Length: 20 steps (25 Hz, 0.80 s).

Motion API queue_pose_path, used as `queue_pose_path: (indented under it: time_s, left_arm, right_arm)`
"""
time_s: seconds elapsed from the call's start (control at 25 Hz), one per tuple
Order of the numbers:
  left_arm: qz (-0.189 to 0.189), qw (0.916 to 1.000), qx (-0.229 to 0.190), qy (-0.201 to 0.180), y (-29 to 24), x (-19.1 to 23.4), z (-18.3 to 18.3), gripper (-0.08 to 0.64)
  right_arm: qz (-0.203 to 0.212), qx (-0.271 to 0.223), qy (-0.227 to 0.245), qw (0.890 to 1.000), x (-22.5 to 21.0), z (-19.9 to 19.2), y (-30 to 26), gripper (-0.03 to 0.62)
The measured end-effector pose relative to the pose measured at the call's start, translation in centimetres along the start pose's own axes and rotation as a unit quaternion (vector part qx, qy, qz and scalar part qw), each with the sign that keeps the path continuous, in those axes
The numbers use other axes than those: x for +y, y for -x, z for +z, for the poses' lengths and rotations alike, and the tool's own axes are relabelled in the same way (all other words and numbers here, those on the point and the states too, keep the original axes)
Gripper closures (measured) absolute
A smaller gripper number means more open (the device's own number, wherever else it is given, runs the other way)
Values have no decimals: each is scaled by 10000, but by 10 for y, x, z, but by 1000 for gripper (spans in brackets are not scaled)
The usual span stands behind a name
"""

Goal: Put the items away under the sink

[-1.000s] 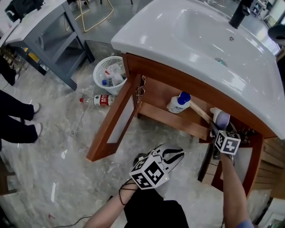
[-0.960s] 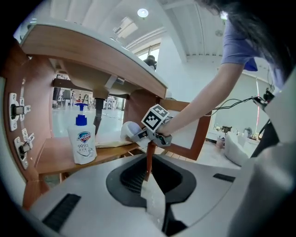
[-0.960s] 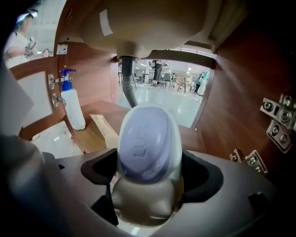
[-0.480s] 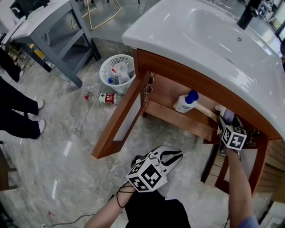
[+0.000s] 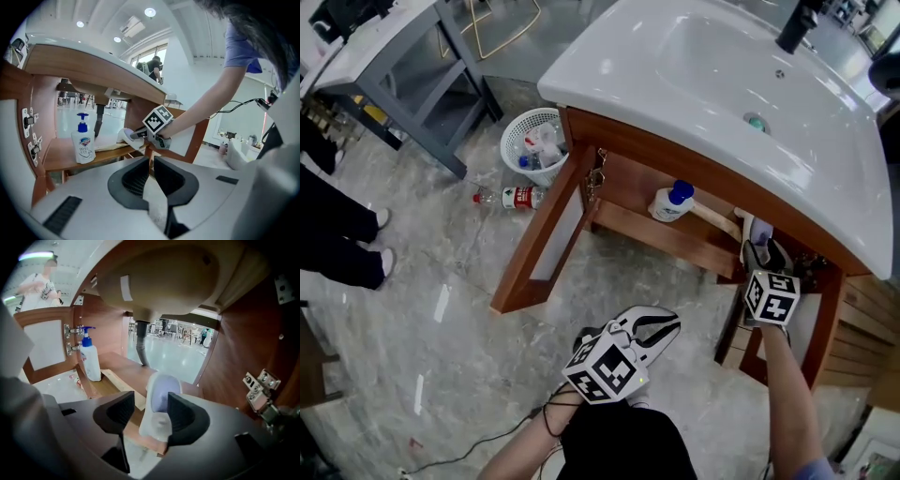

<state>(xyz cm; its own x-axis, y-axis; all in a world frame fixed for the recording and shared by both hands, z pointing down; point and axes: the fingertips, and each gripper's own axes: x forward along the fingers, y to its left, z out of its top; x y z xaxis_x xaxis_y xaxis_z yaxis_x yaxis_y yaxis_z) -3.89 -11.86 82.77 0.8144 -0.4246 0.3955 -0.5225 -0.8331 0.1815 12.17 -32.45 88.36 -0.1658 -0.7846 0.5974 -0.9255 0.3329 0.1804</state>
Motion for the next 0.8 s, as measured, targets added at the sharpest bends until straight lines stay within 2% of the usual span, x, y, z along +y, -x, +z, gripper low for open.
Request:
queue_pose_path:
  time_s: [0.04, 0.16, 0.44, 0.68, 0.8]
  left_arm:
    - [-40, 10000, 4, -16, 1, -4, 5, 526]
    - [-117, 9999, 37, -68, 4, -15, 19, 526]
    - [-36, 10000, 22, -11, 25, -32, 56, 526]
    - [34, 9999, 99, 124, 56, -61, 84, 526]
    - [79, 9998, 96, 183, 71, -79, 98, 526]
  right_arm:
    - [-18, 17, 24, 10000, 2, 0, 6, 379]
    - [50, 99, -34, 9999, 10, -2, 23, 410]
    - [400, 98, -30, 9991, 35, 14, 71, 410]
    - [776, -122, 354, 9963, 57, 42, 135, 419]
    - [857, -325, 364, 9951, 61, 60, 169, 434]
